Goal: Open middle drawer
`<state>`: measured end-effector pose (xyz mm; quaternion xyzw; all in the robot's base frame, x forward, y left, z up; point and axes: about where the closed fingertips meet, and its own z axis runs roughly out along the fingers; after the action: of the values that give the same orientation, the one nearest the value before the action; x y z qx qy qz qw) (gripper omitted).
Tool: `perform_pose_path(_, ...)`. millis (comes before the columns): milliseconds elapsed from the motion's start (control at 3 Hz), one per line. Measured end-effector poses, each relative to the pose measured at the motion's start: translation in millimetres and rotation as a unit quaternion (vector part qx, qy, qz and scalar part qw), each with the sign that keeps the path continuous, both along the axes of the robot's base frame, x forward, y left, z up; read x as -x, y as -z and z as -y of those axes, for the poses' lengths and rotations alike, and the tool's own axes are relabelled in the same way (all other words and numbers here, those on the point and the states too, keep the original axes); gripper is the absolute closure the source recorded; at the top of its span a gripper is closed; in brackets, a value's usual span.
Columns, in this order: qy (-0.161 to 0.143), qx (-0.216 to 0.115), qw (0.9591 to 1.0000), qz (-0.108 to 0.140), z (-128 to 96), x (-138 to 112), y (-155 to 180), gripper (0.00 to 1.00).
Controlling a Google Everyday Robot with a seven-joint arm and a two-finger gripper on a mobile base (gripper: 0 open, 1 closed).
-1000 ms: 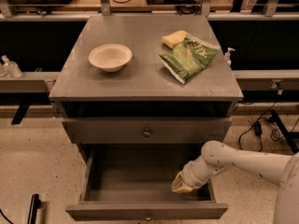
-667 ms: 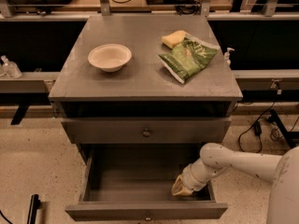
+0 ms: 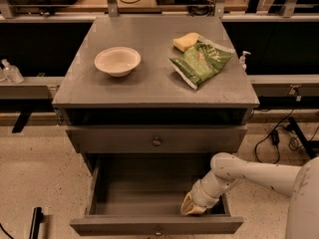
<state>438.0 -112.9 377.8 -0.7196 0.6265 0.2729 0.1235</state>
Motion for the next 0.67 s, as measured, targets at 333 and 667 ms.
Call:
perform_pose_path(333,-0.023,-0.012,0.9996,-0.010,-4.2,11.4,-5.9,1.00)
perform_pose_path(667,-0.037,-0.025,0.9987,-0.025,-6.5,22.0,-8.3,1.00)
